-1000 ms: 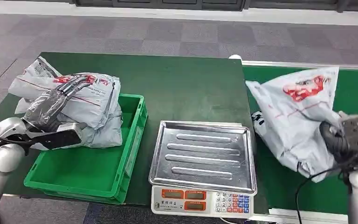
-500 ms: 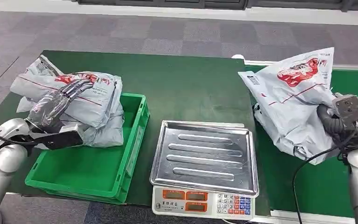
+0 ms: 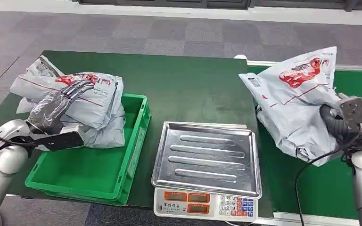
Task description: Moved the parcel from conveyor to table for the left to box.
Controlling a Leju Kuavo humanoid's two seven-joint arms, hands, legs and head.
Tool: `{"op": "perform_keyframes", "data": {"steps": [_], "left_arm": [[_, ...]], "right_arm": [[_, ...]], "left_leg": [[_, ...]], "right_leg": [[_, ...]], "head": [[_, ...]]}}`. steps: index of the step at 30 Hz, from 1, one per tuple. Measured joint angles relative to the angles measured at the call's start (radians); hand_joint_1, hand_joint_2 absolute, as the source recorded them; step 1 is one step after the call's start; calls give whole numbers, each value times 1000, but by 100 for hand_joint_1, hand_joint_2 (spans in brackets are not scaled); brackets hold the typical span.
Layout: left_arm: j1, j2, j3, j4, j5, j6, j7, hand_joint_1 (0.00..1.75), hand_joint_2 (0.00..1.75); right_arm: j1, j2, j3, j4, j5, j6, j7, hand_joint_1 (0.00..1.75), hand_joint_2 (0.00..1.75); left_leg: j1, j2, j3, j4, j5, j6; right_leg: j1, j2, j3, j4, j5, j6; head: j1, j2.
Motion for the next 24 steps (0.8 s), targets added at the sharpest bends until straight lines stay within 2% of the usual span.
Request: {"op": "perform_keyframes", "data": {"steps": [3, 7, 24], "left_arm": [[-36, -12, -8, 10, -4, 0, 1, 0, 175], [-70, -25, -20, 24, -3, -7, 8, 0, 175], [-90, -25, -40, 42, -2, -7, 10, 0, 175]], "right_arm": [[-139, 48, 65, 24, 21, -6, 81, 175, 175], [-238, 72, 122, 35, -14, -10, 91, 175, 175], [-267, 83, 158, 43, -37, -14, 87, 175, 175]], "left_leg": [[0, 9, 0, 0, 2, -3], [0, 4, 0, 0, 5, -3], [0, 1, -1, 0, 5, -3]], "right_leg": [[0, 8, -7, 0, 5, -2], [2, 3, -5, 0, 5, -2], [2, 1, -4, 0, 5, -2]], "head": [[-1, 0], [0, 0], [0, 0]]}}
